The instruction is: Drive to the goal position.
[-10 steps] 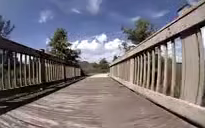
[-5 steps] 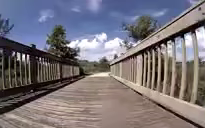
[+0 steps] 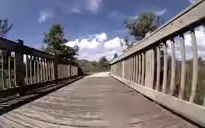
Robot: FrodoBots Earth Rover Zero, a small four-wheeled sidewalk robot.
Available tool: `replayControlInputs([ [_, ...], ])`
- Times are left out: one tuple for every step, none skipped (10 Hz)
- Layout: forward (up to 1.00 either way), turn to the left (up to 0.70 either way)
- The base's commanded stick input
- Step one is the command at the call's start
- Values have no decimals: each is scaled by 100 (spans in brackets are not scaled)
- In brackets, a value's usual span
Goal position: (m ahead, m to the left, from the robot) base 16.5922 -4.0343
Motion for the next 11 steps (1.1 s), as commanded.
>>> replayControlInputs([
  [85,20],
  [85,0],
  [85,0],
  [85,0],
  [85,0],
  [85,0],
  [85,0],
  [85,0],
  [85,0],
  [85,0],
  [85,0],
])
